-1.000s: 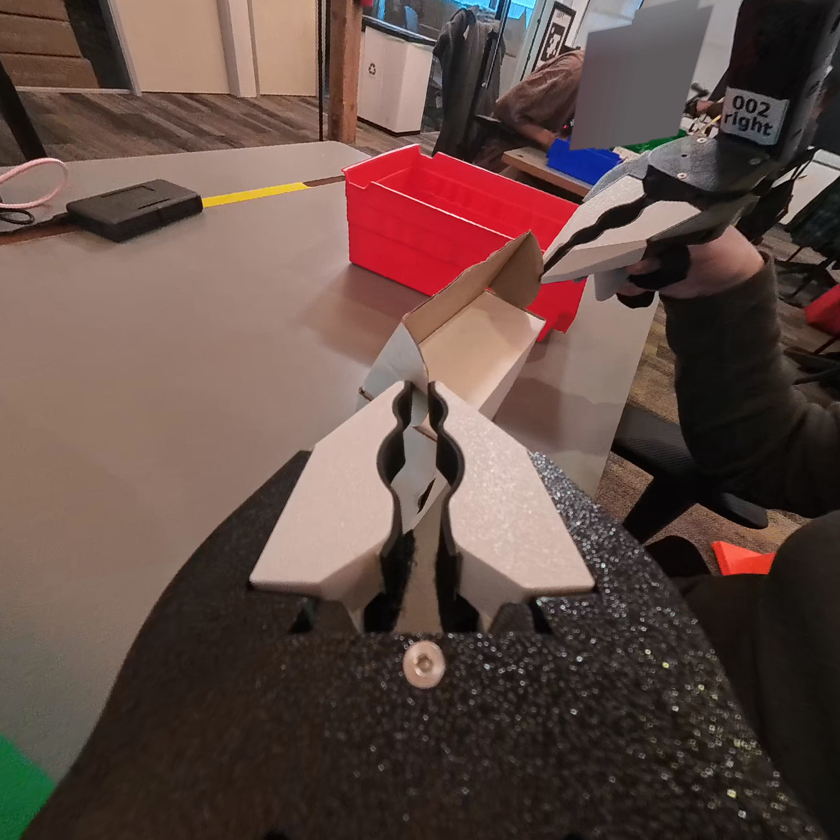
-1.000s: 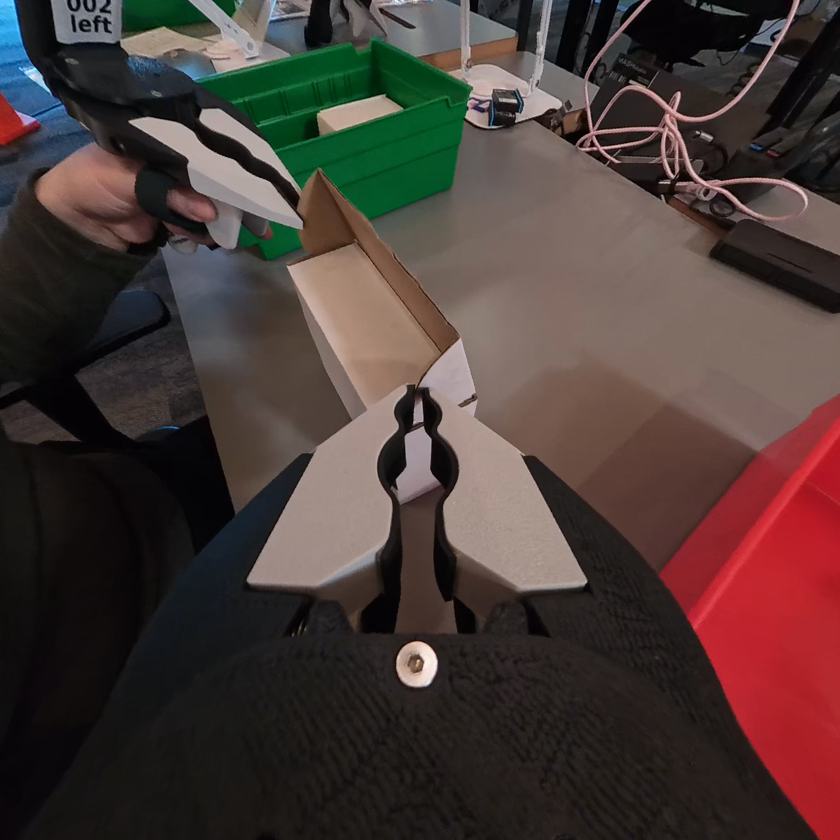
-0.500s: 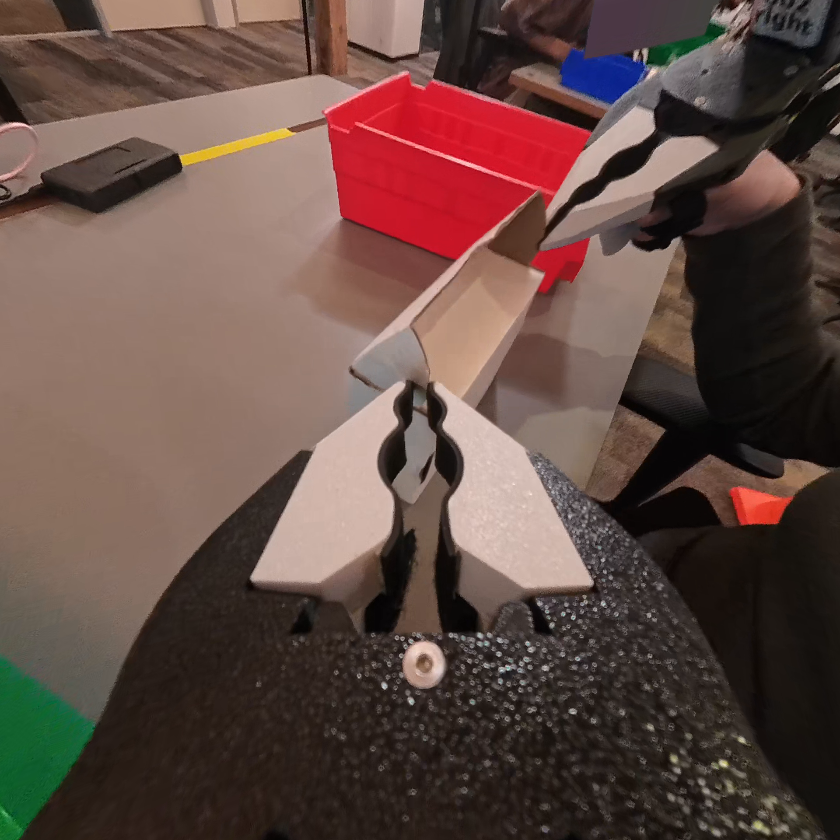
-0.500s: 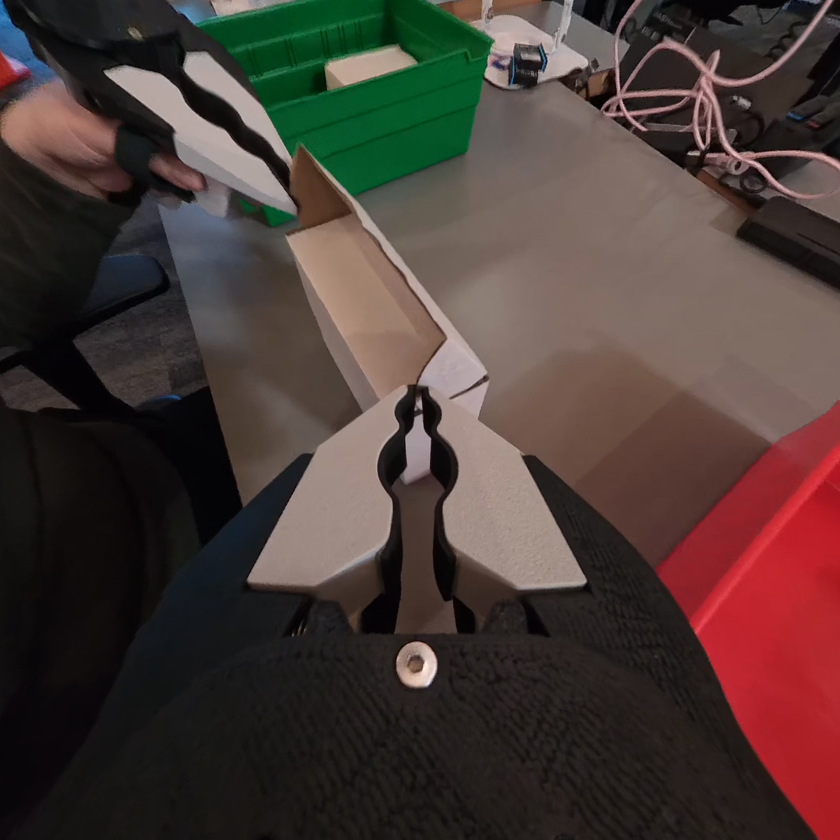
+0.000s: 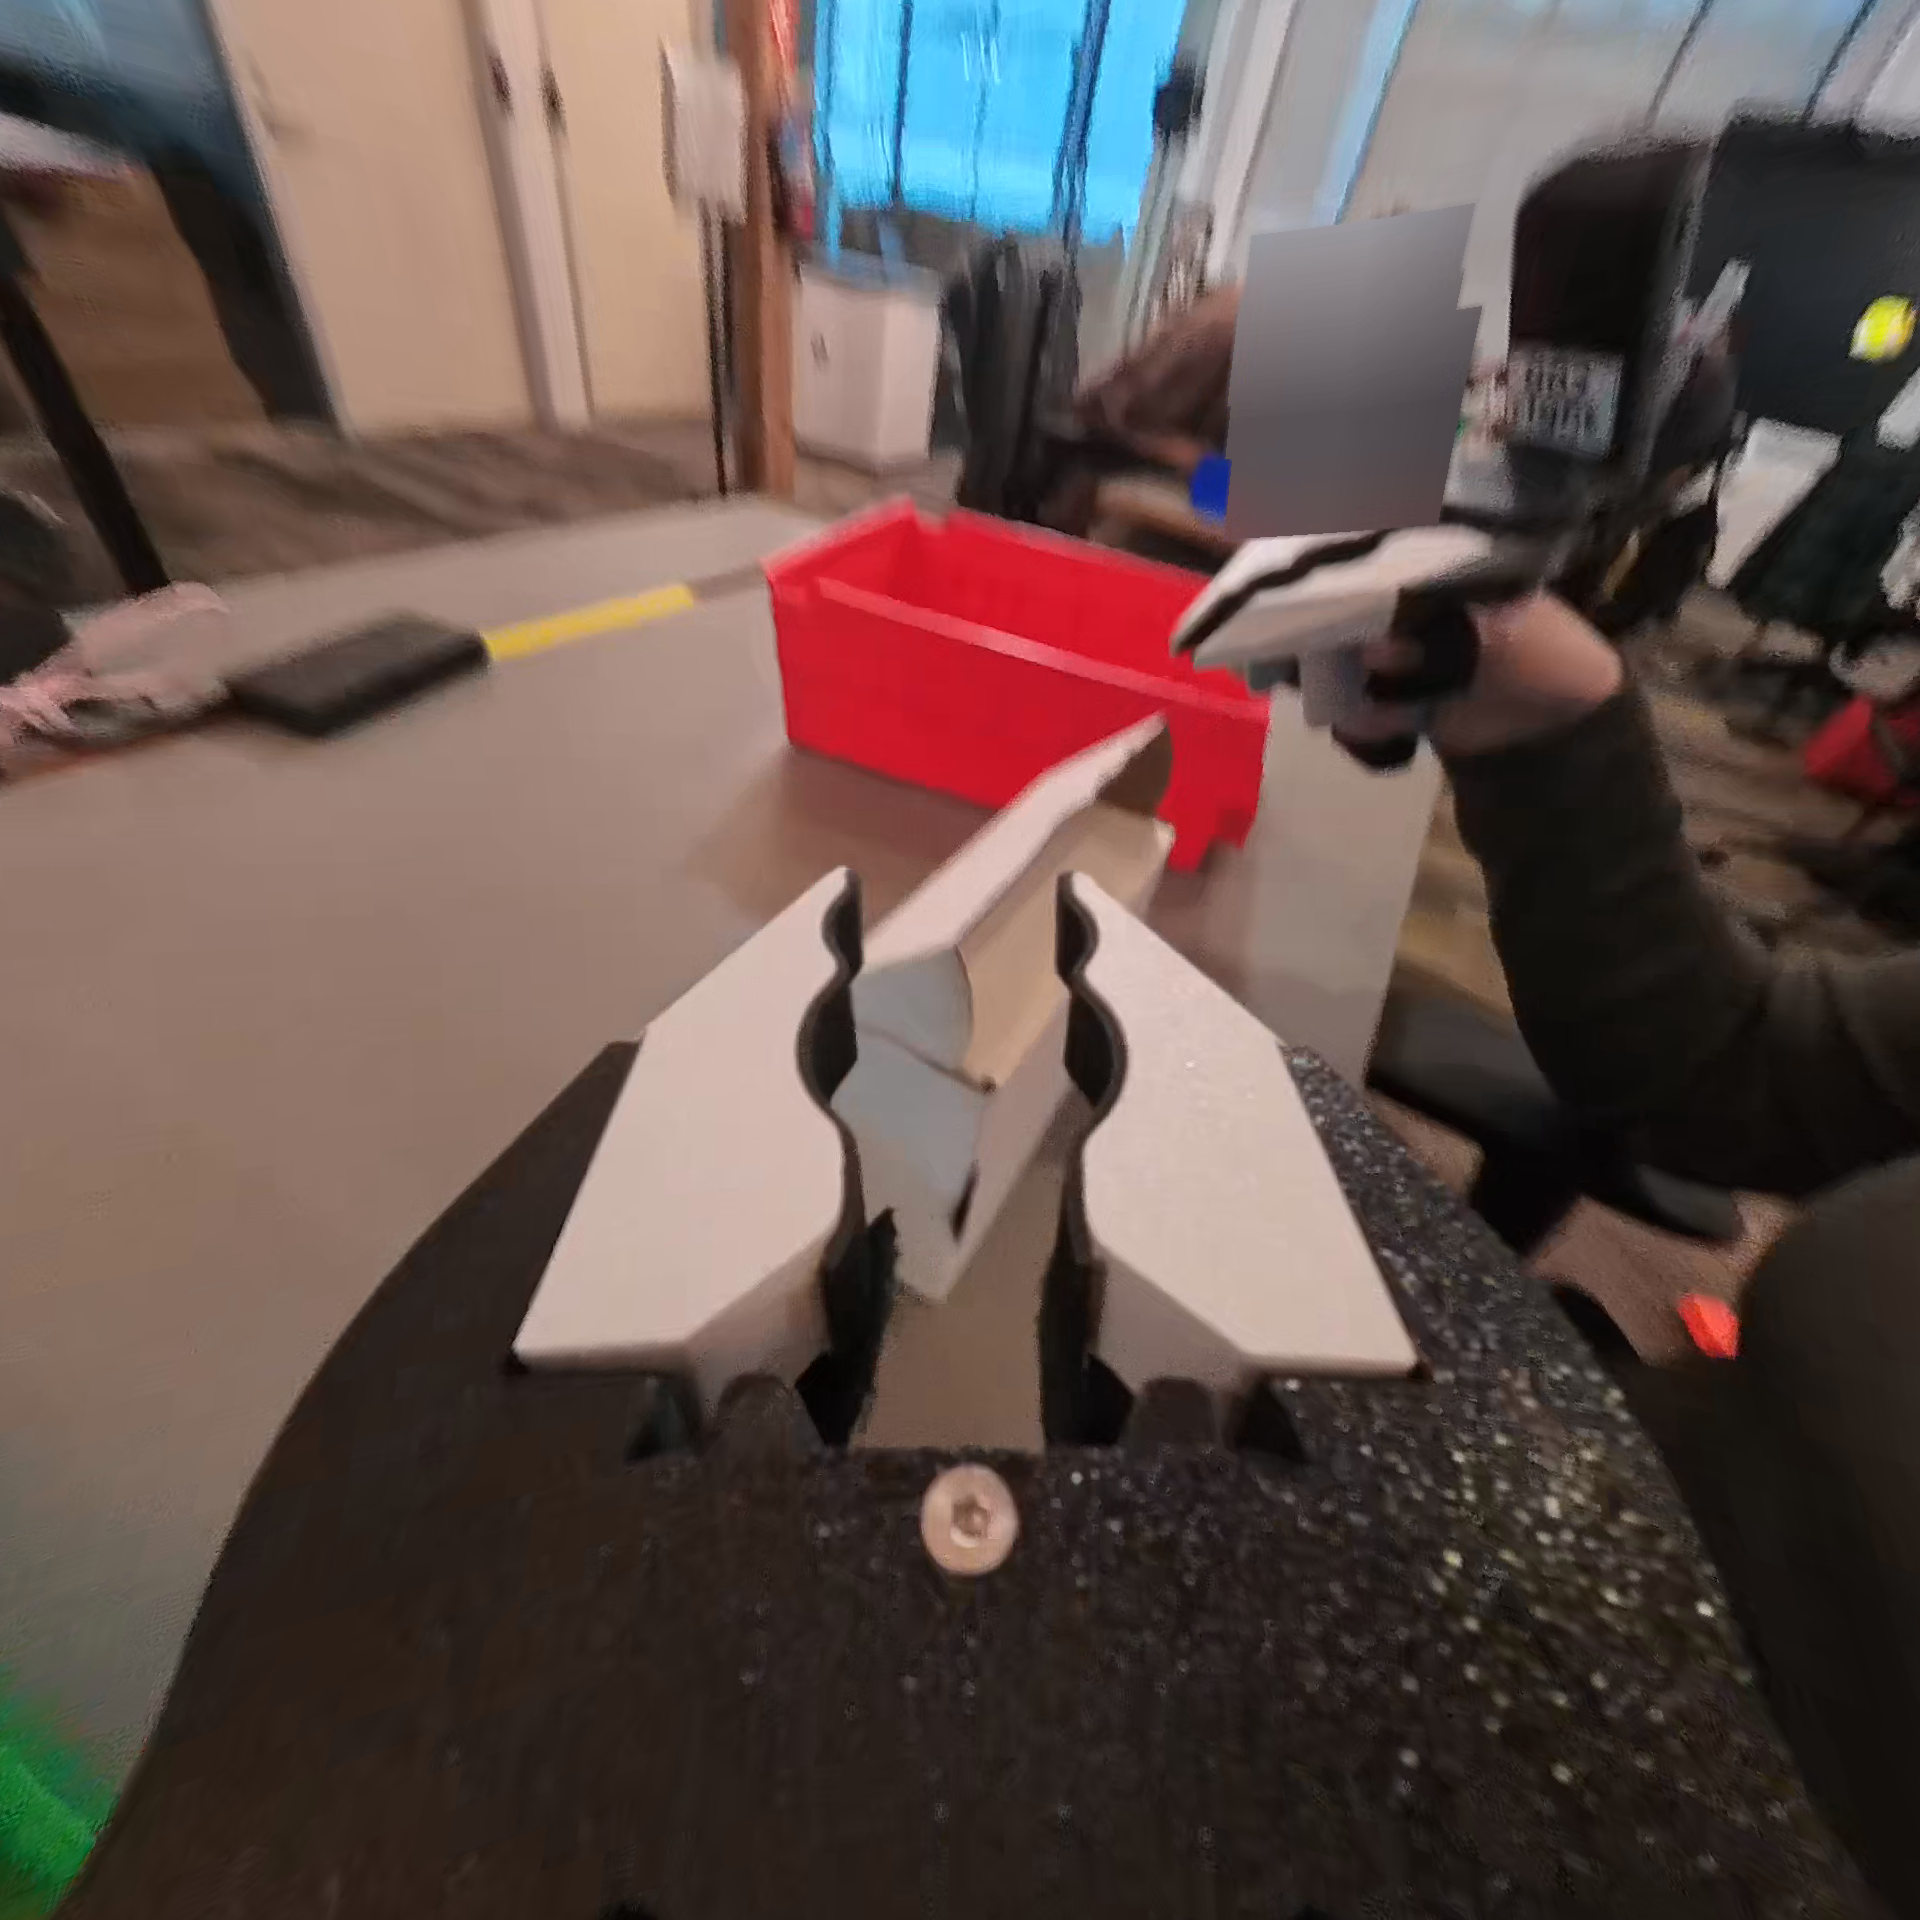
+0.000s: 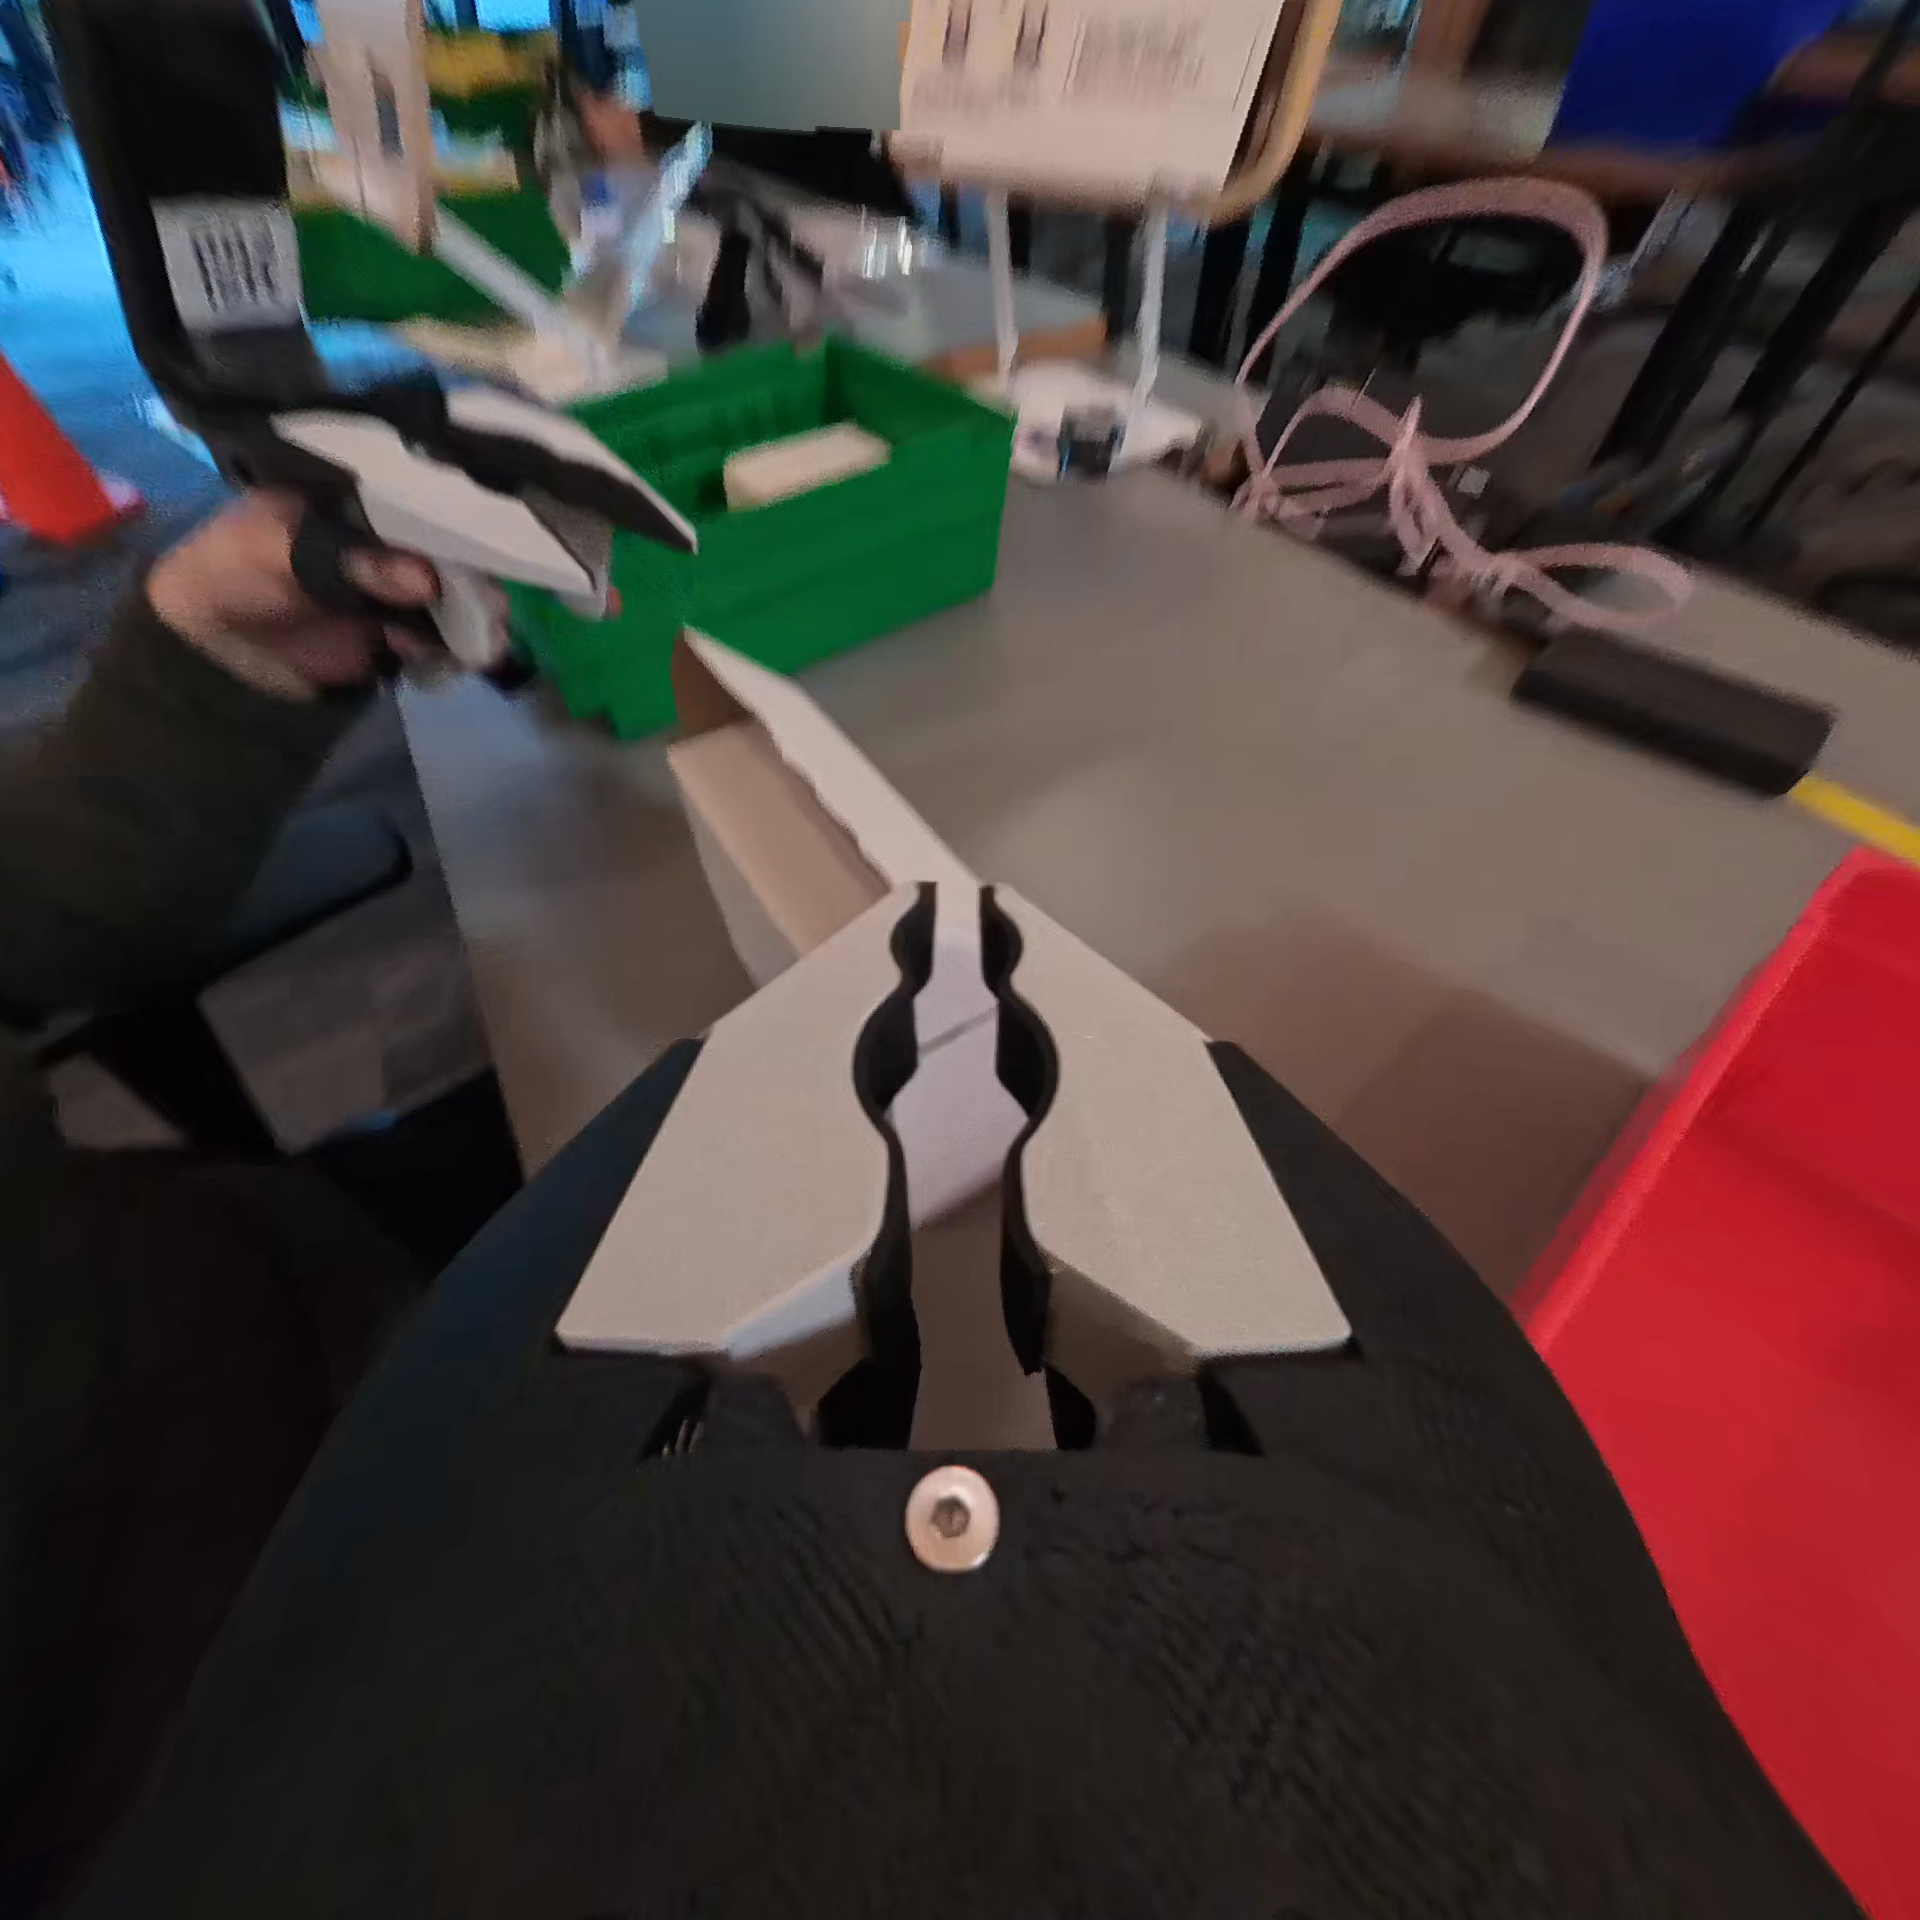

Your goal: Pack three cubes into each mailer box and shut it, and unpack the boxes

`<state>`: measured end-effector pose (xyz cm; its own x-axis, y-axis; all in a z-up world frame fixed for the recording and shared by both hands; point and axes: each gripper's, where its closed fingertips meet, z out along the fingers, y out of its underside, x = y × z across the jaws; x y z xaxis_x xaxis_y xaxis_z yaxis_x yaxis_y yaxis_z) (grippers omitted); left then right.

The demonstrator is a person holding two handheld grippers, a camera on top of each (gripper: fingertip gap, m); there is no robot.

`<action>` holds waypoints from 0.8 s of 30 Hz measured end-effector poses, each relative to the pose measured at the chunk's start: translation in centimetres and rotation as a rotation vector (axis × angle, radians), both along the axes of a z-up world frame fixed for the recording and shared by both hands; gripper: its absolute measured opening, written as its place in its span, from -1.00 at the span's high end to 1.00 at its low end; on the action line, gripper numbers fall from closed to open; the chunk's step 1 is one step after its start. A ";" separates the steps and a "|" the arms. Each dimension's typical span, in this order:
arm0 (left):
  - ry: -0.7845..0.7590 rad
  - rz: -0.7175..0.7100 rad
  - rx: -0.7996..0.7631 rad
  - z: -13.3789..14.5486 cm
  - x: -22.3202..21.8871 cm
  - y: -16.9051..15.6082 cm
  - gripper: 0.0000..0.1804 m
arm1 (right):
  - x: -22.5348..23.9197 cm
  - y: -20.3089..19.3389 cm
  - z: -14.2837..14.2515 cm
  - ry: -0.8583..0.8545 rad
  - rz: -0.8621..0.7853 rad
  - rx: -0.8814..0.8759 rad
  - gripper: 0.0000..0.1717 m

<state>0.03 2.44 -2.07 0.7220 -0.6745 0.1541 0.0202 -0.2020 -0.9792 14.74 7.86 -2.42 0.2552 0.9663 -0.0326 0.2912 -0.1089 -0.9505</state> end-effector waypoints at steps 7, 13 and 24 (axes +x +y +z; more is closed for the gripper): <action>-0.238 0.037 0.105 0.5 -0.5 2.0 1.00 | -2.5 0.7 -0.1 0.077 -0.010 0.039 1.00; -0.195 -0.052 0.020 -1.8 1.3 2.0 1.00 | -3.2 0.3 -1.7 0.018 0.032 0.003 1.00; -0.048 -0.130 -0.087 -4.1 2.5 1.2 1.00 | -3.7 -1.0 -3.8 -0.080 0.116 -0.049 1.00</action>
